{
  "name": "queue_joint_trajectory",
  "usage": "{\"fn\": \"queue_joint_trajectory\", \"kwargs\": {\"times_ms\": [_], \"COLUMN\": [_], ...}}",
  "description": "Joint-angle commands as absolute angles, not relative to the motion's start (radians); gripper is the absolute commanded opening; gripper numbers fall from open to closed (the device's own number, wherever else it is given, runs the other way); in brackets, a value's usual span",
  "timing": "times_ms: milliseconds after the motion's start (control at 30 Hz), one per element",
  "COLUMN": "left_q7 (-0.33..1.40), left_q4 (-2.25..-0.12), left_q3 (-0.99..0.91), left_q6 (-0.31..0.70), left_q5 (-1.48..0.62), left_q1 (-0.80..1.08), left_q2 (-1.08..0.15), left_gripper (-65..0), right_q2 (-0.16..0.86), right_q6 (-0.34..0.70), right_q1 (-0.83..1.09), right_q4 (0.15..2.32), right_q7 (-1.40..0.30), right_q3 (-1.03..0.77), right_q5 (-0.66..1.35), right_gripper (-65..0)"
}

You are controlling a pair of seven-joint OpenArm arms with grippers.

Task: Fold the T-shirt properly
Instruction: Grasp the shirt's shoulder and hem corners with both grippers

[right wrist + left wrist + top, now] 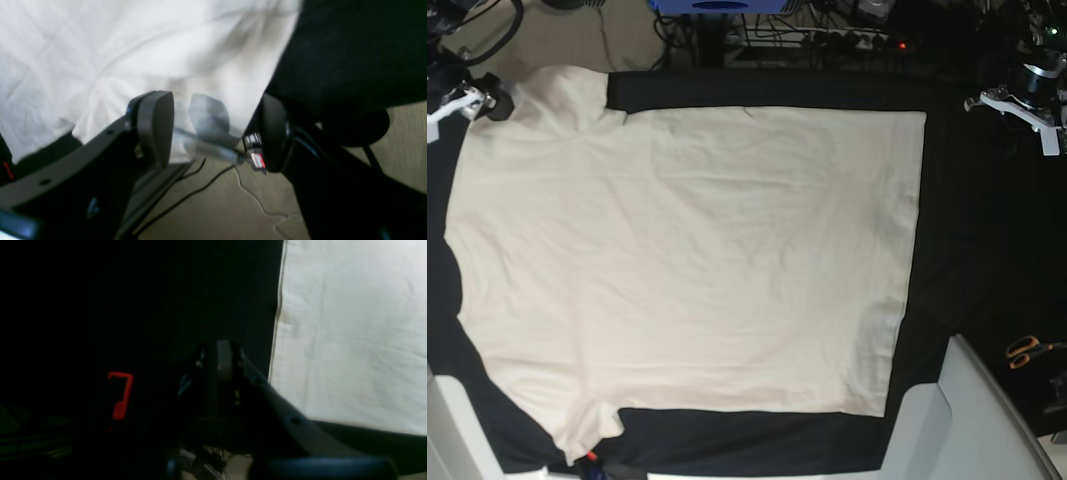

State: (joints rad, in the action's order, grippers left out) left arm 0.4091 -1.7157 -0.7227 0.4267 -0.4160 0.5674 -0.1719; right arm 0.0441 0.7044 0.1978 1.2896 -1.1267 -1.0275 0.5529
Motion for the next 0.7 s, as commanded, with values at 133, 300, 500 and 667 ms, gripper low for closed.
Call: {"fn": "queue_joint_trajectory", "kwargs": {"times_ms": [133,300,500,667], "left_q7": [0.384,0.386,0.386,0.386], "left_q4": [-1.727,-1.712,-1.612,-1.547], "left_q3": [-0.727,-0.725,-0.679,-0.644], "left_q6": [0.426,0.426,0.427,0.429], "left_q5": [-0.426,-0.433,-0.435,-0.562], "left_q1": [0.561,0.541,0.524,0.53], "left_q2": [-0.185,-0.179,-0.179,-0.18], "left_gripper": [-59.6,-58.6,-57.1,-39.0], "right_q2": [0.044,0.044,0.048,0.05], "right_q6": [0.698,0.698,0.698,0.698], "right_q1": [0.211,0.211,0.209,0.211], "right_q4": [1.314,1.311,1.308,1.308], "right_q7": [-1.179,-1.178,-1.176,-1.175], "right_q3": [-1.024,-1.024,-1.024,-1.024], "right_q5": [0.519,0.519,0.518,0.516], "right_gripper": [-28.4,-51.5,-64.2,-64.5]}}
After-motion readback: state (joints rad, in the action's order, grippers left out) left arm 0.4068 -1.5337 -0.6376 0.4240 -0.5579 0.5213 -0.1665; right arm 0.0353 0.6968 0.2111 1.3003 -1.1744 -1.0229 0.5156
